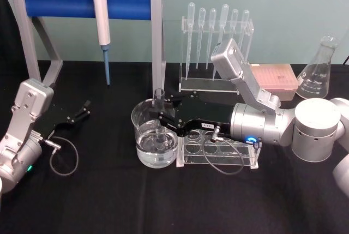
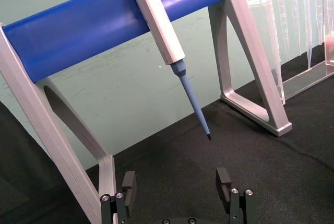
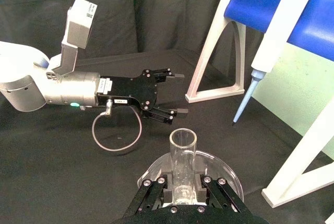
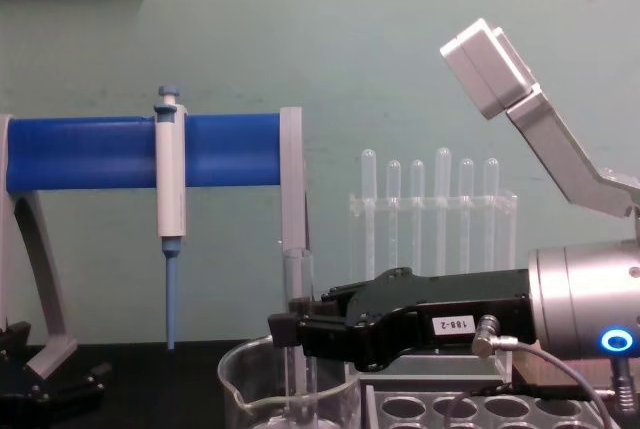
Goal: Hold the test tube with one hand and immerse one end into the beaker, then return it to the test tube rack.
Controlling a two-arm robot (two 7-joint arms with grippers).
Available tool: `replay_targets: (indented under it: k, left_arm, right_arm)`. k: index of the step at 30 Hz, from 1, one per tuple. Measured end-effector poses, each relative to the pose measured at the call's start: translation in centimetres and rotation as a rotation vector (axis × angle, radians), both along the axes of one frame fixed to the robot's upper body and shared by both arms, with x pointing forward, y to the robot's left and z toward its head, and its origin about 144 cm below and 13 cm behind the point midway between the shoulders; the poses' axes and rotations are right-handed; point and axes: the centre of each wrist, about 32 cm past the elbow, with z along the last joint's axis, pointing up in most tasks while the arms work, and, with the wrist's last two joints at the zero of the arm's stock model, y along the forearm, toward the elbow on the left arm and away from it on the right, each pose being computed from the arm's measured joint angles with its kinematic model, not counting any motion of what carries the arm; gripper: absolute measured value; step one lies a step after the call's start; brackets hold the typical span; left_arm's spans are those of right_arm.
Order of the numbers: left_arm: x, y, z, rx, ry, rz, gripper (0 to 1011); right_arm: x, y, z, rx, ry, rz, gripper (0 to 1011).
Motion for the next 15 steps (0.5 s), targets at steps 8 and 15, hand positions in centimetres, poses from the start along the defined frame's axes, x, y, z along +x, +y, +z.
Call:
replay_targets:
  k: [8,15]
  left_arm:
    - [0.0,0.0,0.0,0.0,0.0,0.0,1000]
    - [0.0,0.0,0.0,0.0,0.0,0.0,1000]
  right_arm:
    - [0.0,0.0,0.0,0.0,0.0,0.0,236]
    - [0.0,0.0,0.0,0.0,0.0,0.0,236]
